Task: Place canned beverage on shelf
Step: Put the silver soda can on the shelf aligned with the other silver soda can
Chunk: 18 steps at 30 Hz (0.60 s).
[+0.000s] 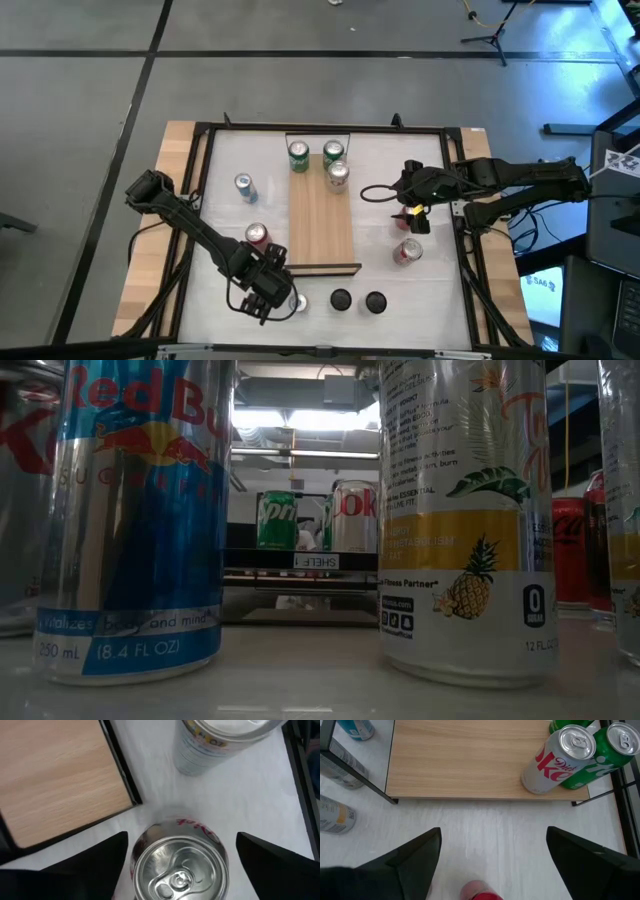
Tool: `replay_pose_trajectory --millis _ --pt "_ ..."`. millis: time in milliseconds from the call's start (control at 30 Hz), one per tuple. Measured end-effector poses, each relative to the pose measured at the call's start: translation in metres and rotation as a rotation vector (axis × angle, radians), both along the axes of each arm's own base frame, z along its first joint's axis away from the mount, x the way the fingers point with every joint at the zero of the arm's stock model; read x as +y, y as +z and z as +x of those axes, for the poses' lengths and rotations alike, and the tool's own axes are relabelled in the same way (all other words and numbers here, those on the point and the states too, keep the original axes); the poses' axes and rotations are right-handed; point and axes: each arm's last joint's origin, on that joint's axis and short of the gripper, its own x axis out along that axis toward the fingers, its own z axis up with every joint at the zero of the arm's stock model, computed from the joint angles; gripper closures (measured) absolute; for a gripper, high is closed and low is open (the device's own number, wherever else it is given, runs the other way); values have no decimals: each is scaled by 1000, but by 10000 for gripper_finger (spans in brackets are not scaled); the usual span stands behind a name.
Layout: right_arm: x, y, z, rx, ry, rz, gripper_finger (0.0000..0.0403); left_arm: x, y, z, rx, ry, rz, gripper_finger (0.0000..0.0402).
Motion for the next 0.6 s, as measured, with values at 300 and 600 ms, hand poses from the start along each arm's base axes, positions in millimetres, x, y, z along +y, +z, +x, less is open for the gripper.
replay_pose_trajectory --millis 300,600 --pt "0 0 0 0 0 0 47 0 0 0 5 38 -11 29" --pt "0 0 0 0 0 0 47 3 -1 -5 61 133 -4 29"
